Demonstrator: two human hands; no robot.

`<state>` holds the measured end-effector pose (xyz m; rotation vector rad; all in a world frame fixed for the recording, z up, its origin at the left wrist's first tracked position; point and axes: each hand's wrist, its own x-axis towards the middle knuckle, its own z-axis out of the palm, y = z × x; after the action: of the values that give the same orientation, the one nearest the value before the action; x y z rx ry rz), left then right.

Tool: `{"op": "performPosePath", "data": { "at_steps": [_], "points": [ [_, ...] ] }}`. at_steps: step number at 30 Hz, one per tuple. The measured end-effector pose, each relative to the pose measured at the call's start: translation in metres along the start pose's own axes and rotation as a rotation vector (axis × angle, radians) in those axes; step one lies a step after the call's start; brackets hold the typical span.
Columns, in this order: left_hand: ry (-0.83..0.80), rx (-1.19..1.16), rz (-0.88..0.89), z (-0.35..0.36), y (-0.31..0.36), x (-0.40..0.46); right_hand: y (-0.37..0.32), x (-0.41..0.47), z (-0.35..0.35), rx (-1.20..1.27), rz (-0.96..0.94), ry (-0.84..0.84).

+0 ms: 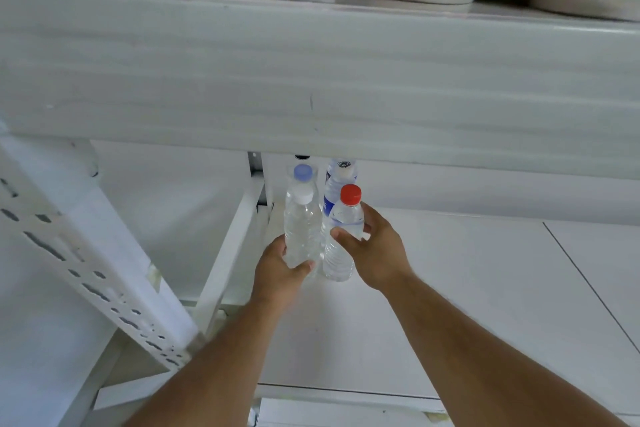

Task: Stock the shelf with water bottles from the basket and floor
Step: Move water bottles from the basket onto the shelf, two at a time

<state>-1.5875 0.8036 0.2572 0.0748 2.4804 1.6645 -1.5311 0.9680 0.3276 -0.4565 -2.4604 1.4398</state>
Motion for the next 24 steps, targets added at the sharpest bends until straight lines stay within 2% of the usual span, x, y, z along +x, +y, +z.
{"op": "performPosePath", "data": {
  "at_steps": [9,15,19,24],
  "points": [
    [-0.022,0.064,-0.024,-0.005,0.0,-0.02,0.001,-0.01,-0.004,0.005,0.058,-0.075],
    [-0.039,0.189,-0.038,-0.007,0.005,-0.061,0.008,-0.03,-0.008,-0.076,0.204,-0.088],
    [-0.146,0.398,0.014,-0.017,0.01,-0.084,0.011,-0.059,-0.011,-0.164,0.243,-0.119],
    [-0.245,0.674,0.094,-0.031,0.021,-0.11,0.009,-0.105,-0.015,-0.406,0.201,-0.208]
  ]
}}
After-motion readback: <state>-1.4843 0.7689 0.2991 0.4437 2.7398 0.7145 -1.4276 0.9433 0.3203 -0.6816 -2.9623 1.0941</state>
